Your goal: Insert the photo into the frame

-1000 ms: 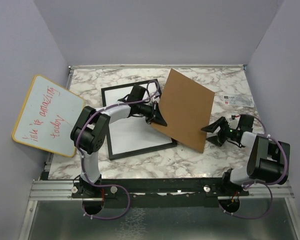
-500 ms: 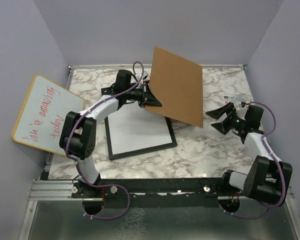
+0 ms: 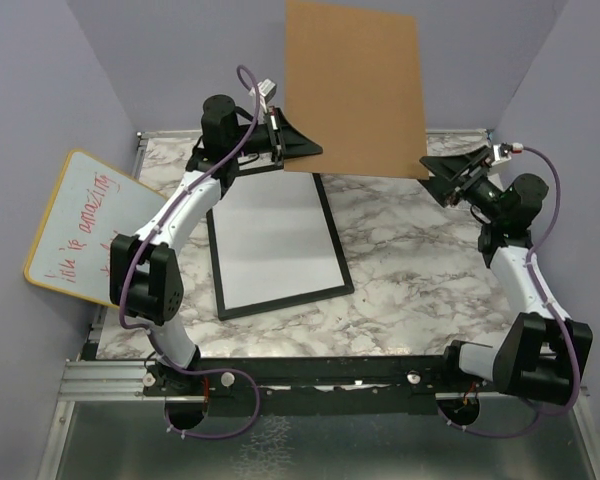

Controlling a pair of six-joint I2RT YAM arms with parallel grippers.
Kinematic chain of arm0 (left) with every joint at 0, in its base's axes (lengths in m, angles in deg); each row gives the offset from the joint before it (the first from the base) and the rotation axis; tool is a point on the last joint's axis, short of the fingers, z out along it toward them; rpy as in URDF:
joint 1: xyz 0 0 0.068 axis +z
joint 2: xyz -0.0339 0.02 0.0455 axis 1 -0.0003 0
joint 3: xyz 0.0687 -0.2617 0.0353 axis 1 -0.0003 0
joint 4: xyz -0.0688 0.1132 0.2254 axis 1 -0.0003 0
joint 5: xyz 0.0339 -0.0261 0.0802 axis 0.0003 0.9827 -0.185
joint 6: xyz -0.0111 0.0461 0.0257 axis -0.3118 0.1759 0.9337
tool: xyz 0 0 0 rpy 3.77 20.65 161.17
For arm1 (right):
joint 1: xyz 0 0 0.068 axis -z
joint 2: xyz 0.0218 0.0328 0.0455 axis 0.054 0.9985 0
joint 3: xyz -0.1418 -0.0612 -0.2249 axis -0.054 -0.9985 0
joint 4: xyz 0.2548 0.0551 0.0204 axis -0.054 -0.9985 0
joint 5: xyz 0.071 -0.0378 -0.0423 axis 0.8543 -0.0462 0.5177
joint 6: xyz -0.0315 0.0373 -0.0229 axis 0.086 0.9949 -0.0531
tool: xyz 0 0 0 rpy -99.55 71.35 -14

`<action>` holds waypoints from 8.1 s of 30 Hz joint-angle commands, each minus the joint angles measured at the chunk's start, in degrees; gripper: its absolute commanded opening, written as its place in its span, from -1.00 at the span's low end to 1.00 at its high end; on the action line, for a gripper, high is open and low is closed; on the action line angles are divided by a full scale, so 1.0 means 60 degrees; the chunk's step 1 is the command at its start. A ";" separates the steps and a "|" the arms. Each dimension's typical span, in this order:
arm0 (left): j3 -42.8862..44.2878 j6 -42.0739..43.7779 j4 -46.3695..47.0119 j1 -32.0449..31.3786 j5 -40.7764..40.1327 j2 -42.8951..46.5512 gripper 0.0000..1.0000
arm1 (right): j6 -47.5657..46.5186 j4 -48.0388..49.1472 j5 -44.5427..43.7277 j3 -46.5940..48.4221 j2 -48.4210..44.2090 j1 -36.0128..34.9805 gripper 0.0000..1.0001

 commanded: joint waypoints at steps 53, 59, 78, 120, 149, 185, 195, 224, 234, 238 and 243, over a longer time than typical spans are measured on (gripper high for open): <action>-0.1664 -0.0632 0.1095 0.0847 0.0699 0.1664 -1.00 | 0.3516 0.5199 0.2036 0.5311 0.5164 -0.1704 -0.30; -0.1980 -0.0667 0.1095 0.1074 0.0435 0.1776 -0.67 | 0.3508 0.5273 0.2031 0.4905 0.4984 -0.1914 -0.98; -0.3503 0.5100 -0.5251 0.3809 -0.2319 0.2402 0.92 | 0.2721 0.5543 0.1443 0.0907 0.3682 -0.2386 -0.99; -0.4969 0.5742 -0.4823 0.4824 -0.6735 -0.0531 -0.11 | -0.1343 0.3886 -0.1067 -0.0267 0.6121 -0.5708 -0.99; -0.5222 0.5821 -0.4750 0.4809 -0.6154 -0.0679 -0.14 | -0.3330 0.1023 -0.0887 0.0382 0.6528 -0.5763 -0.85; -0.4332 0.6359 -0.5981 0.4809 -0.6802 0.0053 0.50 | -0.6917 -0.6946 -0.4689 0.2876 0.4624 -0.5958 0.33; -0.4757 0.6558 -0.5910 0.4689 -0.6259 0.0031 0.56 | -0.7164 -0.6685 -0.4019 0.3023 0.5148 -0.6064 0.04; -0.4544 0.6558 -0.5746 0.4018 -0.6463 -0.0585 0.51 | -0.6666 -0.7638 -0.6203 0.2596 0.4149 -0.6543 0.11; -0.4706 0.6692 -0.5746 0.4018 -0.6093 -0.0557 0.58 | -0.6633 -0.7780 -0.5357 0.2495 0.4991 -0.6543 0.06; -0.4765 0.6707 -0.5711 0.4011 -0.5804 -0.0602 0.55 | -0.6728 -0.7576 -0.4866 0.2440 0.5157 -0.6547 0.00; -0.4795 0.6638 -0.5563 0.4018 -0.5158 -0.0703 0.48 | -0.6855 -0.6545 -0.3404 0.2208 0.5334 -0.6543 -0.05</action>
